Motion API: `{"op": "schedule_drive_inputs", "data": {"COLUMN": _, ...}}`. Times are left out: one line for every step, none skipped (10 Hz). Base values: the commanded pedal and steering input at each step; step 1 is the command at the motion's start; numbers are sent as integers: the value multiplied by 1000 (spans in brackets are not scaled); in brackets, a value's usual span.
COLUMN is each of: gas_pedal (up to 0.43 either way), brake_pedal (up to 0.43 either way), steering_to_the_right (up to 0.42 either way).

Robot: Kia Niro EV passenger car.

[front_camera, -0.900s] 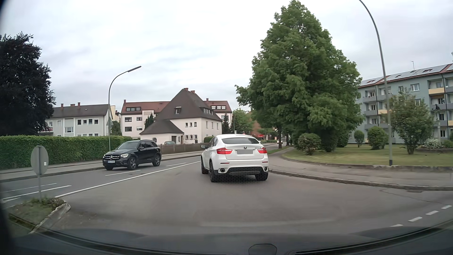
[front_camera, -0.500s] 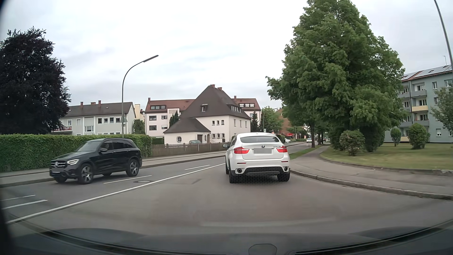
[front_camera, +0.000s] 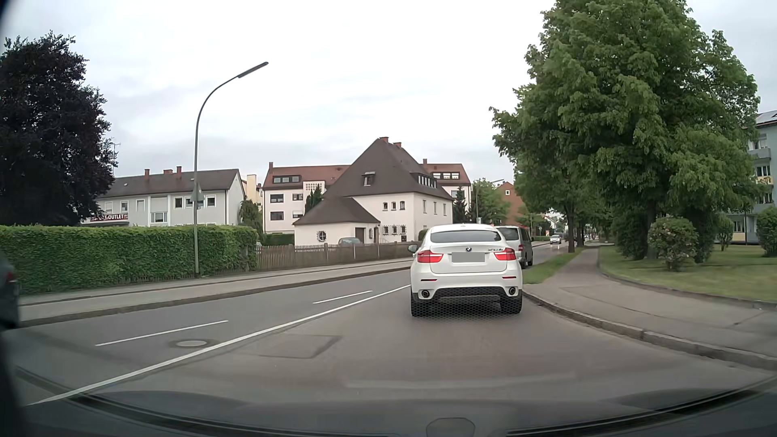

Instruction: Follow the waypoints while adhering to traffic rules and regulations

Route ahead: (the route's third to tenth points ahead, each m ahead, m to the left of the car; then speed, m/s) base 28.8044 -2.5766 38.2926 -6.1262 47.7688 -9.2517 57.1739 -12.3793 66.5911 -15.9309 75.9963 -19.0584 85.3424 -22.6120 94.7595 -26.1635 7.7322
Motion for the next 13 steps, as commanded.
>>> {"op": "schedule_drive_inputs", "data": {"gas_pedal": 47, "brake_pedal": 0, "steering_to_the_right": 17}}
{"op": "schedule_drive_inputs", "data": {"gas_pedal": 47, "brake_pedal": 0, "steering_to_the_right": 26}}
{"op": "schedule_drive_inputs", "data": {"gas_pedal": 47, "brake_pedal": 0, "steering_to_the_right": 37}}
{"op": "schedule_drive_inputs", "data": {"gas_pedal": 28, "brake_pedal": 0, "steering_to_the_right": 47}}
{"op": "schedule_drive_inputs", "data": {"gas_pedal": 0, "brake_pedal": 0, "steering_to_the_right": 57}}
{"op": "schedule_drive_inputs", "data": {"gas_pedal": 0, "brake_pedal": 0, "steering_to_the_right": 64}}
{"op": "schedule_drive_inputs", "data": {"gas_pedal": 0, "brake_pedal": 0, "steering_to_the_right": 69}}
{"op": "schedule_drive_inputs", "data": {"gas_pedal": 0, "brake_pedal": 0, "steering_to_the_right": 70}}
{"op": "schedule_drive_inputs", "data": {"gas_pedal": 0, "brake_pedal": 0, "steering_to_the_right": 70}}
{"op": "schedule_drive_inputs", "data": {"gas_pedal": 0, "brake_pedal": 0, "steering_to_the_right": 69}}
{"op": "schedule_drive_inputs", "data": {"gas_pedal": 0, "brake_pedal": 0, "steering_to_the_right": 66}}
{"op": "schedule_drive_inputs", "data": {"gas_pedal": 0, "brake_pedal": 0, "steering_to_the_right": 63}}
{"op": "schedule_drive_inputs", "data": {"gas_pedal": 0, "brake_pedal": 0, "steering_to_the_right": 62}}
